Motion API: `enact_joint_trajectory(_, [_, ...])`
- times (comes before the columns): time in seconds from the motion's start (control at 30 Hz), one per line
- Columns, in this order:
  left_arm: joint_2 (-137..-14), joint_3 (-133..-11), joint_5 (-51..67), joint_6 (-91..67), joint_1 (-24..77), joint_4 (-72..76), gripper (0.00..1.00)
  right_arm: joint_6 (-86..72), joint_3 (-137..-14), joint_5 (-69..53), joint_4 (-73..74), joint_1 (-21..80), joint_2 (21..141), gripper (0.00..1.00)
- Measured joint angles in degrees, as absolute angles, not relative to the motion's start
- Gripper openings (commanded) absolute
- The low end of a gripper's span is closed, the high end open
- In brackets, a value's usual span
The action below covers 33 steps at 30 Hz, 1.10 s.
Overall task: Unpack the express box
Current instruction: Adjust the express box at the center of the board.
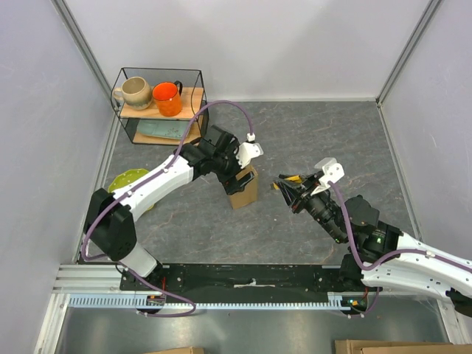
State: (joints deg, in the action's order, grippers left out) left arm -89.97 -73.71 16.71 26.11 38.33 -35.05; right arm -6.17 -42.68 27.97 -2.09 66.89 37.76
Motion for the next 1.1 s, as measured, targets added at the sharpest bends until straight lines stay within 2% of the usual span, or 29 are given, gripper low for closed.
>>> enact_joint_trajectory(0.03, [-90.3,-73.7,16.9,26.3,38.3,-35.0,0.84,-6.1,-42.5,28.1,-2.1,66.9,37.7,0.0])
enact_joint_trajectory(0.07, [-90.5,-73.7,17.1,26.5,38.2,-35.1,0.69,-6.1,-42.4,28.2,-2.2,66.9,37.7,0.0])
enact_joint_trajectory(0.13, [-91.4,-73.9,17.8,26.8,37.7,-35.3,0.57,-5.9,-42.0,28.4,-2.5,66.9,37.7,0.0])
enact_joint_trajectory(0.17, [-92.2,-74.3,18.5,27.2,37.4,-35.6,0.44,-5.8,-41.8,28.6,-2.9,66.9,37.7,0.0])
enact_joint_trajectory(0.2, [-93.3,-74.8,19.6,27.3,36.9,-36.1,0.35,-5.7,-41.5,28.9,-3.1,66.9,37.8,0.0])
enact_joint_trajectory(0.23, [-94.1,-75.4,20.6,27.3,36.5,-36.2,0.21,-5.6,-41.1,29.3,-3.5,66.9,38.0,0.0])
enact_joint_trajectory(0.3, [-95.1,-76.5,22.2,27.4,35.1,-36.3,0.16,-5.2,-40.2,30.3,-4.7,66.9,38.8,0.0])
enact_joint_trajectory(0.5, [-97.8,-78.9,29.6,27.6,30.2,-37.9,0.15,-1.8,-35.6,33.9,-13.7,66.9,44.0,0.0])
enact_joint_trajectory(0.77, [-107.6,-88.9,42.8,31.4,23.6,-46.6,0.15,6.2,-33.2,37.4,-31.5,66.7,60.8,0.0])
enact_joint_trajectory(1.1, [-109.9,-88.9,50.8,36.2,23.0,-54.7,0.15,11.0,-33.2,36.8,-49.7,62.8,69.6,0.0])
